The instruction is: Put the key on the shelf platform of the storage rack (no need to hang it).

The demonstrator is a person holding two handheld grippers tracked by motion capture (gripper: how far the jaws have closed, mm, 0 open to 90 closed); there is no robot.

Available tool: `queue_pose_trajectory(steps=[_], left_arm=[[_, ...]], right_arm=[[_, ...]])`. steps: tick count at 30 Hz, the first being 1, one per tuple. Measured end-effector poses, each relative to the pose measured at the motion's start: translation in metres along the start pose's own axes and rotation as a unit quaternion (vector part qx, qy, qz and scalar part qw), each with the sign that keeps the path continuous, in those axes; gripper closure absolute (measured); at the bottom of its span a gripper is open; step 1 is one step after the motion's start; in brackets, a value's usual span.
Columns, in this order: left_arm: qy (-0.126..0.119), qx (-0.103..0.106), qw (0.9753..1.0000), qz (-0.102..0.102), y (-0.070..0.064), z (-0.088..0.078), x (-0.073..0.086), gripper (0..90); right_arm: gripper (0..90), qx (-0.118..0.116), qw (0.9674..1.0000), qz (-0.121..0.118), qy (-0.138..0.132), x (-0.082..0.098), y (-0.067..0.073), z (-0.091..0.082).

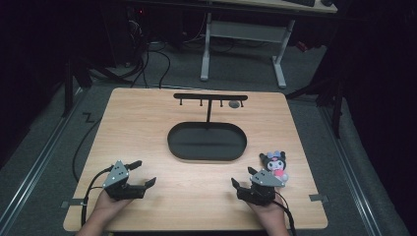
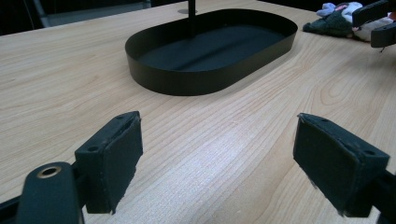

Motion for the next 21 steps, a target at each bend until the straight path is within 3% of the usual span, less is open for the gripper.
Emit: queue_pose_trajectory(steps=[6,21], left_arm=[[0.001,-0.001,1.0,0.001,-0.0004,0.0002,0.0001,16.5],[0.001,-0.001,1.0,0.001,-0.0005,0.0003,0.0001,16.5]], right_arm=[[26.3,0.001,1.0,-0.004,-0.001,0.0014,-0.0017,-0.0001],[26.9,-0.002,0.9999,0.012,-0.012,0.0012,-0.0056,-0.0018]])
Point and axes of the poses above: each handheld gripper's, and its own axes: z roughly forward along the jaws, x roughly out of its underside, y roughly to its left, the point moved 6 cm from there along z, roughly forward along the jaws, and after that the axes turned 6 degrees about -x, right-handed, at the moved point
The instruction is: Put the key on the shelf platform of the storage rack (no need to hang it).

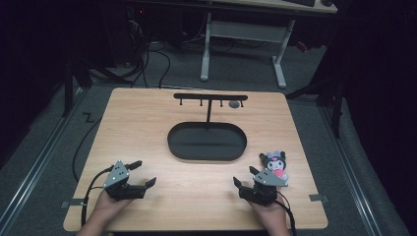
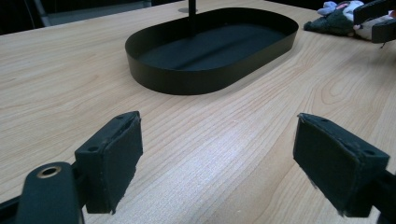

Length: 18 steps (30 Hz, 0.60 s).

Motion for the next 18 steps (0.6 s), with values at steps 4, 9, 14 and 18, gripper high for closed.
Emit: queue_pose_trajectory(steps=[4,9,14,18], left_arm=[[0.0,0.0,1.0,0.001,-0.0001,0.0,0.0,16.5],[0.0,0.0,1.0,0.001,-0.0001,0.0,0.0001,16.5],[0.0,-0.001,1.0,0.001,-0.0002,0.0001,0.0001,16.5],[0.0,-0.001,1.0,0.001,-0.0002,0.0001,0.0,16.5]], right_arm=[[27.0,-0.003,1.0,-0.001,-0.003,-0.0001,0.0002,0.0001],[26.9,0.0,1.0,0.005,-0.002,0.0013,-0.0018,0.001],[26.4,0.001,0.9999,0.01,-0.01,0.0005,-0.0034,-0.0002],[26.0,0.004,0.9999,0.008,-0.01,0.0003,-0.0041,-0.0009]])
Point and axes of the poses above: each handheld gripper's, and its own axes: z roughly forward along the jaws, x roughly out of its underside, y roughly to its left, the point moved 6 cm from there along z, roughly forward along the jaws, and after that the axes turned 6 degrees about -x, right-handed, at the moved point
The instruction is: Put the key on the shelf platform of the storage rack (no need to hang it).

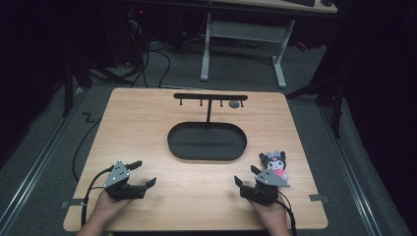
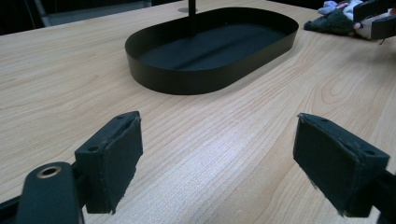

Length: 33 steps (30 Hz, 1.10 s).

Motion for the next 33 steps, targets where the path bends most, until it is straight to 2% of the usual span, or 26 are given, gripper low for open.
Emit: queue_pose_trajectory(steps=[5,8,10,11,12,13,16,17,18,20,22,23,25,28,31,33], left_arm=[[0.0,0.001,1.0,0.0,0.0,0.0,0.0,16.4],[-0.001,0.0,1.0,0.002,0.0,0.0,0.0,16.2],[-0.002,0.001,1.0,0.003,-0.001,-0.001,0.0,16.2],[-0.002,0.001,1.0,0.003,-0.001,-0.001,0.0,16.1],[-0.003,0.003,1.0,0.004,-0.001,-0.001,0.0,16.1],[-0.004,0.004,1.0,0.004,-0.001,-0.001,0.0,16.1],[-0.006,0.003,1.0,0.003,-0.001,-0.002,0.0,16.1],[-0.006,0.003,1.0,0.003,-0.001,-0.002,0.0,16.1],[-0.006,0.002,1.0,0.003,-0.001,-0.002,0.0,16.1],[-0.007,0.003,1.0,0.002,-0.001,-0.002,0.0,16.1],[-0.007,0.005,1.0,0.003,-0.001,-0.002,0.0,16.1],[-0.008,0.006,0.9999,0.003,-0.001,-0.002,0.0,16.1],[-0.008,0.008,0.9999,0.003,-0.001,-0.002,0.0,16.1],[-0.008,0.008,0.9999,0.003,-0.001,-0.002,0.0,15.9],[-0.008,0.007,0.9999,0.005,-0.002,-0.002,0.0,15.9],[-0.009,0.008,0.9999,0.005,-0.002,-0.002,0.0,15.9]], right_arm=[[21.8,0.015,0.9999,0.0,0.004,-0.001,-0.003,-0.001],[20.2,0.009,0.9999,0.007,0.013,-0.002,-0.004,-0.001],[18.3,-0.002,0.9994,0.015,0.03,-0.002,-0.004,0.001],[18.3,-0.002,0.9994,0.015,0.03,-0.002,-0.004,0.001],[18.0,-0.008,0.9986,0.017,0.05,-0.004,-0.003,0.001],[17.8,-0.011,0.9982,0.018,0.056,-0.005,-0.003,0.001],[17.3,-0.004,0.9967,0.022,0.078,-0.008,-0.002,-0.001],[17.3,-0.004,0.9967,0.022,0.078,-0.008,-0.002,-0.001],[17.3,0.005,0.9956,0.019,0.091,-0.009,-0.002,-0.002],[17.3,0.002,0.9948,0.019,0.1,-0.009,-0.001,-0.002],[17.3,0.001,0.9917,0.02,0.127,-0.007,0.001,-0.003],[17.3,0.001,0.9917,0.02,0.127,-0.007,0.001,-0.003],[17.5,0.006,0.9882,0.001,0.153,-0.006,0.004,-0.003],[17.5,0.005,0.9869,0.002,0.161,-0.007,0.007,-0.002],[17.5,0.003,0.9845,-0.01,0.175,-0.011,0.012,0.001],[17.6,0.002,0.9833,-0.009,0.182,-0.013,0.014,0.002]])
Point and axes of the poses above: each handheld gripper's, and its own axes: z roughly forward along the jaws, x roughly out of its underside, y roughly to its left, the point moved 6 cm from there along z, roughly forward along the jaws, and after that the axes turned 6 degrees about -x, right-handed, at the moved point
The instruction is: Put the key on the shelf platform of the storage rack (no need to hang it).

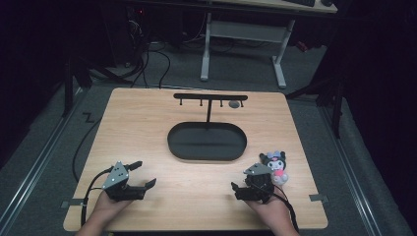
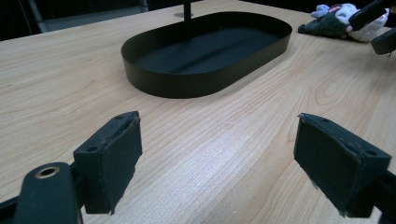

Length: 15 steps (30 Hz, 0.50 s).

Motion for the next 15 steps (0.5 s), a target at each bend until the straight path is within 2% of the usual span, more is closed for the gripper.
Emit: queue_pose_trajectory(steps=[4,10,15], left_arm=[[-0.001,0.001,1.0,0.0,-0.0001,-0.0003,0.0,15.9],[-0.001,0.0,1.0,0.0,0.0,-0.0004,0.0,15.6],[0.0,0.0,1.0,0.0,-0.0001,-0.0004,0.0,15.5]], right_arm=[[18.2,-0.007,0.9999,0.008,0.007,-0.0022,0.0004,0.0001],[21.7,-0.01,0.999,0.008,0.042,0.001,-0.0029,0.0047],[22.8,-0.012,0.9981,0.007,0.061,0.0021,-0.003,0.0057]])
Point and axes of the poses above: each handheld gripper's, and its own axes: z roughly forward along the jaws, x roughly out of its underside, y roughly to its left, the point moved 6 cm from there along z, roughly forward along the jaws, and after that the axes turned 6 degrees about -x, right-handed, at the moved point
